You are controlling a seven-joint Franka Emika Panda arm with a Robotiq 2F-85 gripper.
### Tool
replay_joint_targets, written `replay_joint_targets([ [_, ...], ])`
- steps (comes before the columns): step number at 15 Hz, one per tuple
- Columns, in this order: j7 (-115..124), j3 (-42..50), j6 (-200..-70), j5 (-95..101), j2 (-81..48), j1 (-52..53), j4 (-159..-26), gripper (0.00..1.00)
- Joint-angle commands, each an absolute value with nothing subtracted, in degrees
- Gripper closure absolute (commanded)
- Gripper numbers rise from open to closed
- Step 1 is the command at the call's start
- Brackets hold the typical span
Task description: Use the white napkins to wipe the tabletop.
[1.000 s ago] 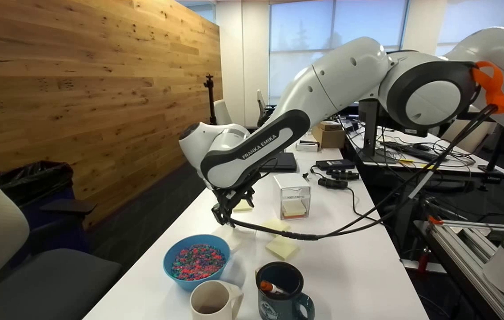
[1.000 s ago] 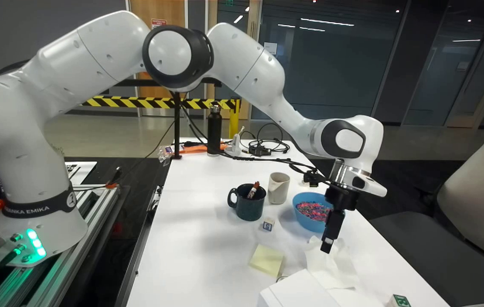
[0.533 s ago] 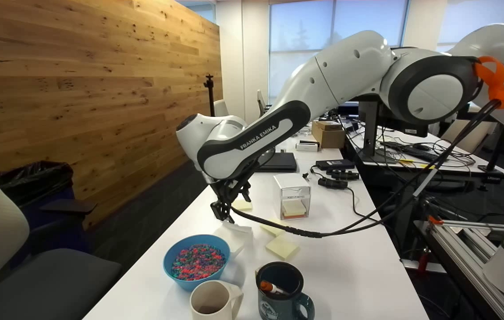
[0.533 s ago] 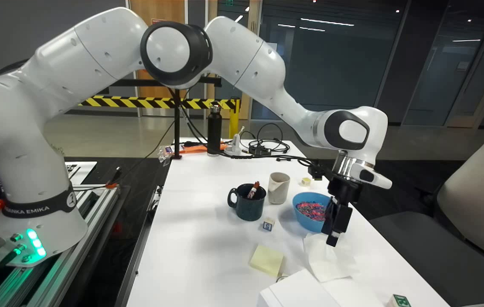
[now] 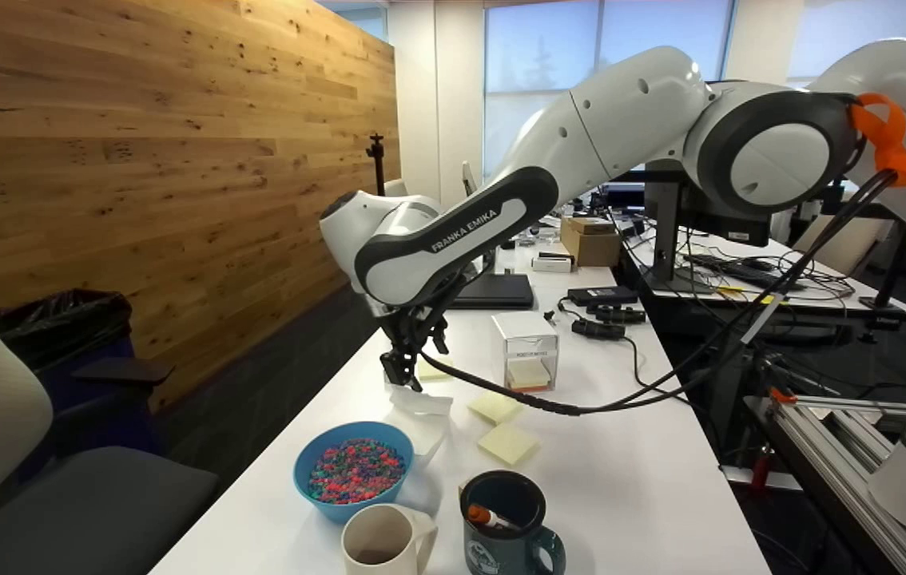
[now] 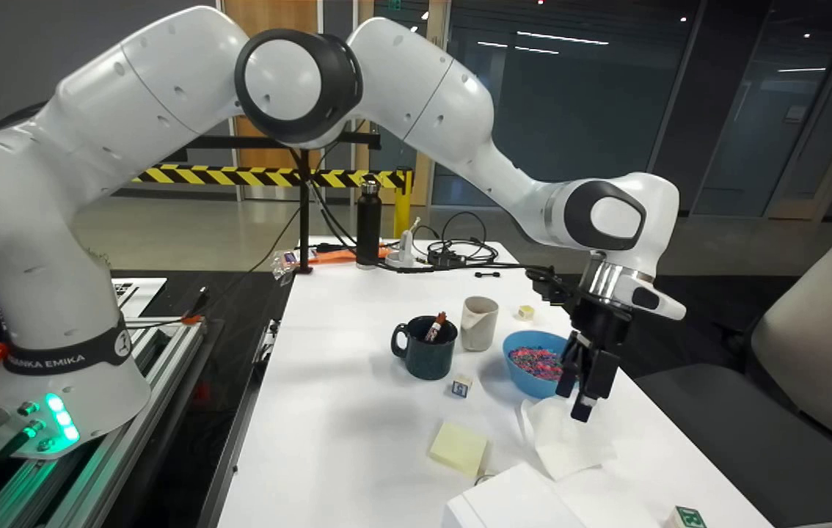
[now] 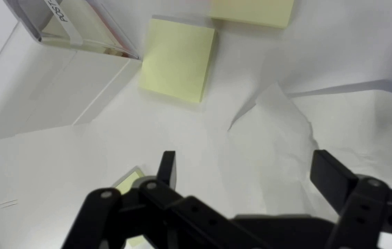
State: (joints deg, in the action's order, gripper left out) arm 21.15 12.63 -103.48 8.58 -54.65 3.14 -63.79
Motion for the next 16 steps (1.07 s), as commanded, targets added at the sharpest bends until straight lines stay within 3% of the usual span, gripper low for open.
replay_joint_targets([
  [1,18.1,10.7,-101.6,8.8,-52.4,1.8,-64.6,0.00],
  [16,18.8,9.4,-102.1,8.4,-51.9,1.8,-63.5,0.00],
])
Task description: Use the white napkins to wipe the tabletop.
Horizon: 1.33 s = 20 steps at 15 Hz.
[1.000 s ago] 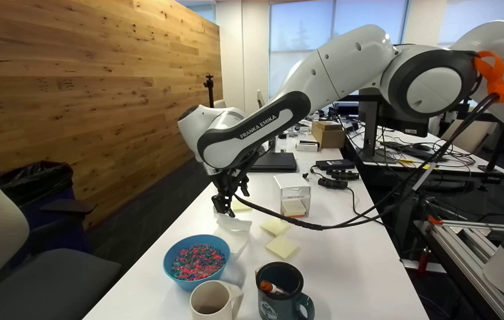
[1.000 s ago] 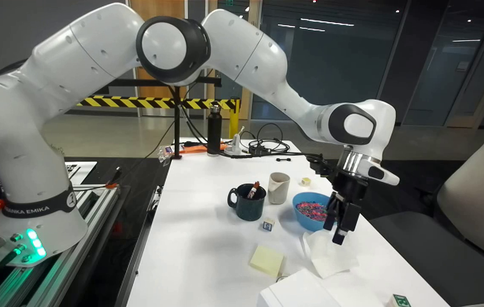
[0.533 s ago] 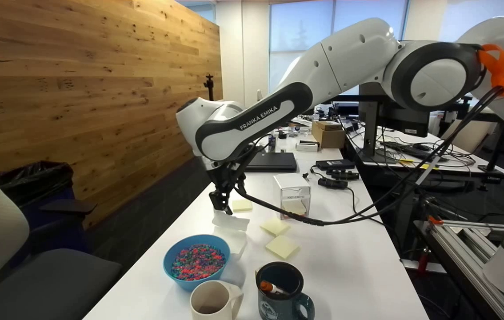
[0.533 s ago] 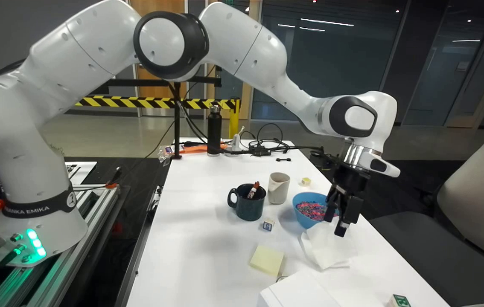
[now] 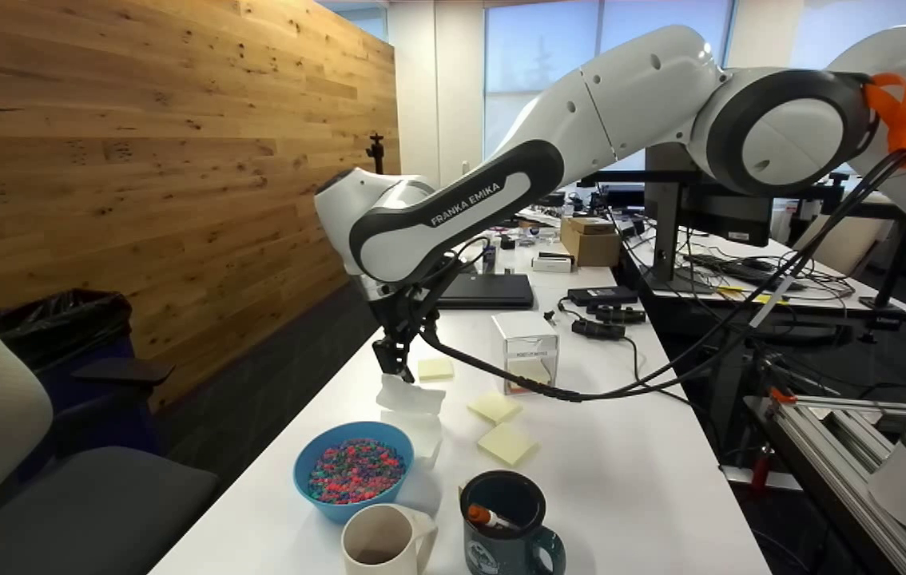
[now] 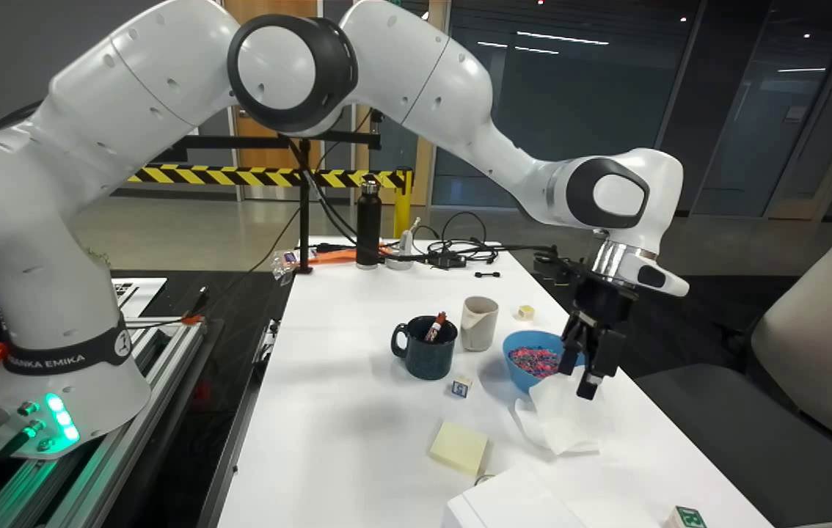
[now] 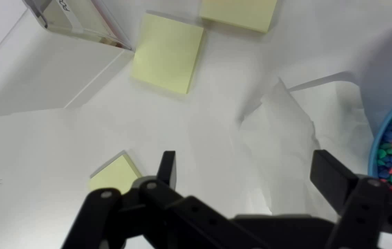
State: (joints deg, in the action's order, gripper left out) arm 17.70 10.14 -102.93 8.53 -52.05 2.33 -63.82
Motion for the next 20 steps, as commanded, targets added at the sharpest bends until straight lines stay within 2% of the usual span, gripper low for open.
replay_joint_targets([
  [1,19.3,9.6,-101.9,8.5,-52.3,1.9,-63.1,0.00],
  [20,34.0,12.6,-105.3,7.8,-60.0,1.6,-60.2,0.00],
])
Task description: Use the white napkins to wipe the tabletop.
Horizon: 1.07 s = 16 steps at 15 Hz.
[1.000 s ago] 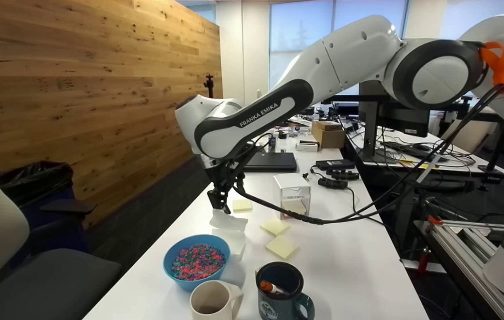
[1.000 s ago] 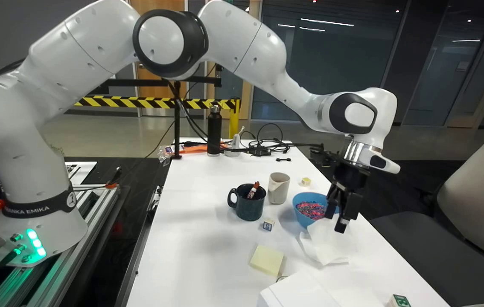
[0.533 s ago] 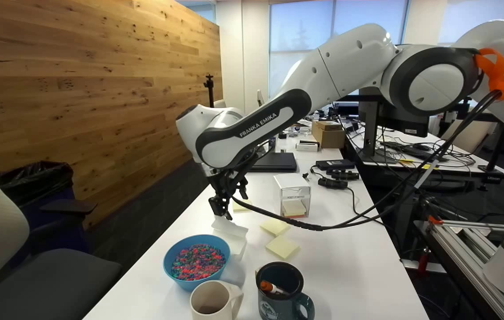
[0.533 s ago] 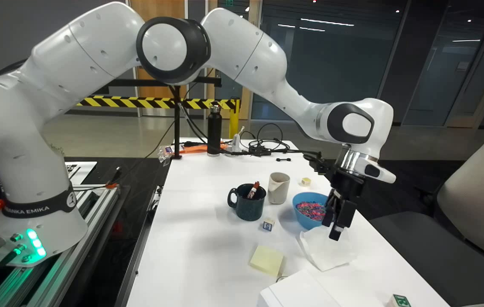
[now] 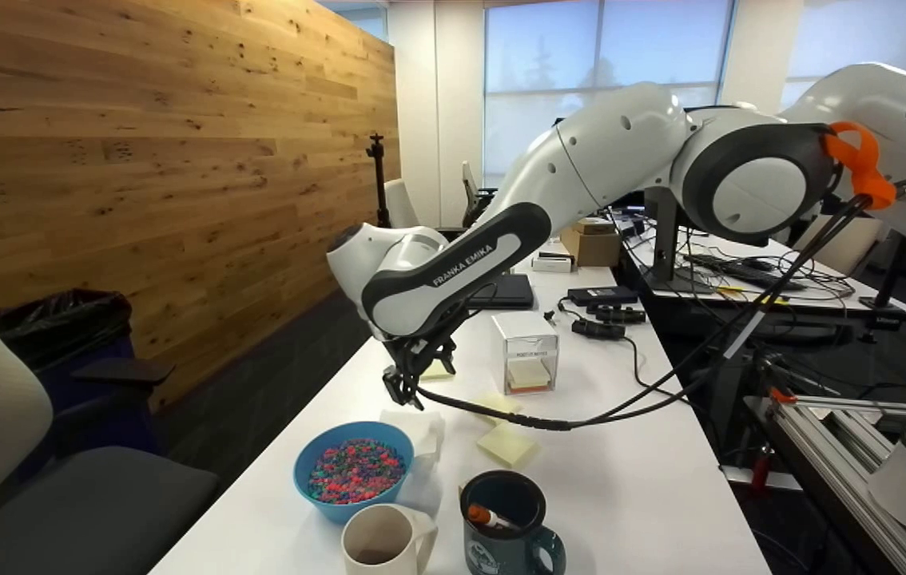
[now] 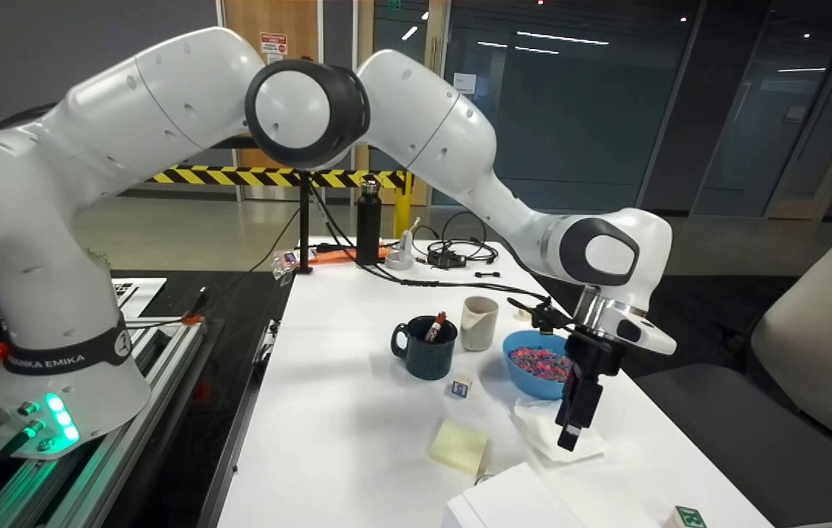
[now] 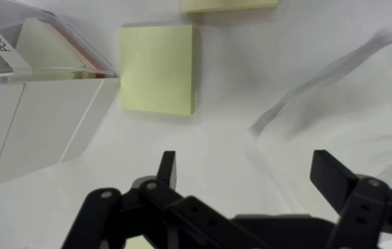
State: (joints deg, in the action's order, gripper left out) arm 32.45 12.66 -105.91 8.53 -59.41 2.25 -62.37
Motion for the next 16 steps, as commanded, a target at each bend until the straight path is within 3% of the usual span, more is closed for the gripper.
replay_joint_targets([
  [1,33.5,12.5,-105.3,7.8,-59.3,1.4,-60.6,0.00],
  [16,27.6,11.8,-103.8,9.9,-53.3,4.4,-64.4,0.00],
])
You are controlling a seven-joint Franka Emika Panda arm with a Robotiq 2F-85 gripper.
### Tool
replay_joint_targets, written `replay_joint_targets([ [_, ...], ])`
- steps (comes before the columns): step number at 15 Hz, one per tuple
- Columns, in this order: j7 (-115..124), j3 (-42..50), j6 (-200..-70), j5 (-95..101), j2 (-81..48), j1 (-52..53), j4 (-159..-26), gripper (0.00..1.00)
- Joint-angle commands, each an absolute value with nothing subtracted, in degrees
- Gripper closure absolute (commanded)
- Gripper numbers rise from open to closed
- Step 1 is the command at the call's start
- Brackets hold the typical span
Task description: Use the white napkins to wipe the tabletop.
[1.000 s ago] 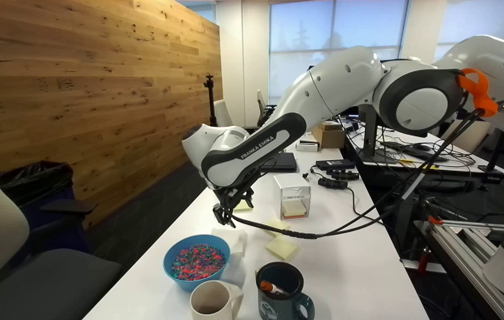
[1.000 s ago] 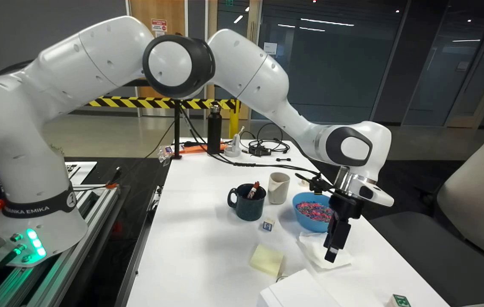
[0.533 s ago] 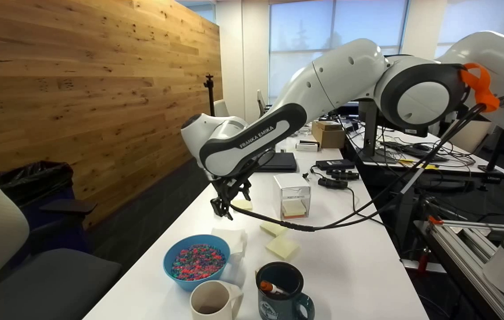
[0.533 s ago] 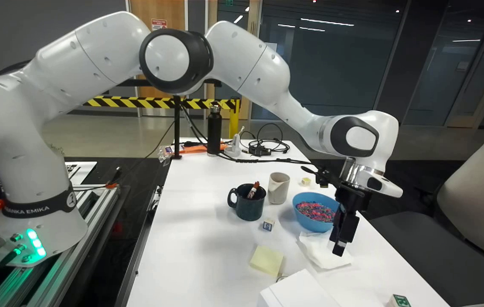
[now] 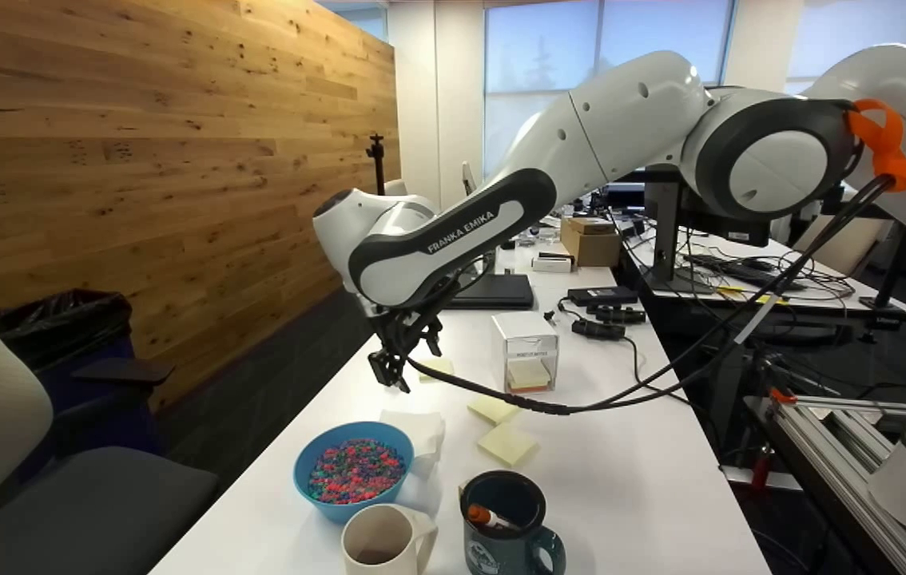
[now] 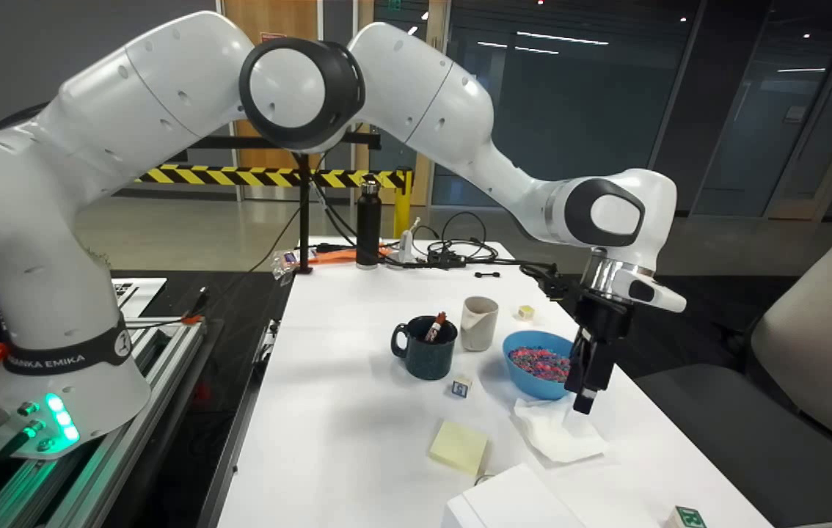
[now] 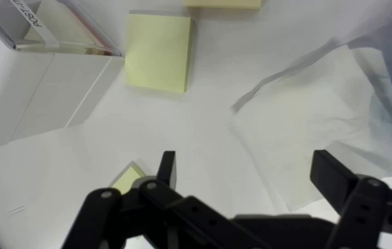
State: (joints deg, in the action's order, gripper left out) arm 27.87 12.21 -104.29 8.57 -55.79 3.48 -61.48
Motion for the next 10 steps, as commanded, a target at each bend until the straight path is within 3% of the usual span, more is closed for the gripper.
replay_joint_targets([
  [1,27.9,11.8,-103.8,9.9,-53.3,4.8,-64.4,0.00],
  [10,28.2,11.6,-104.5,10.1,-51.7,7.0,-66.9,0.00],
])
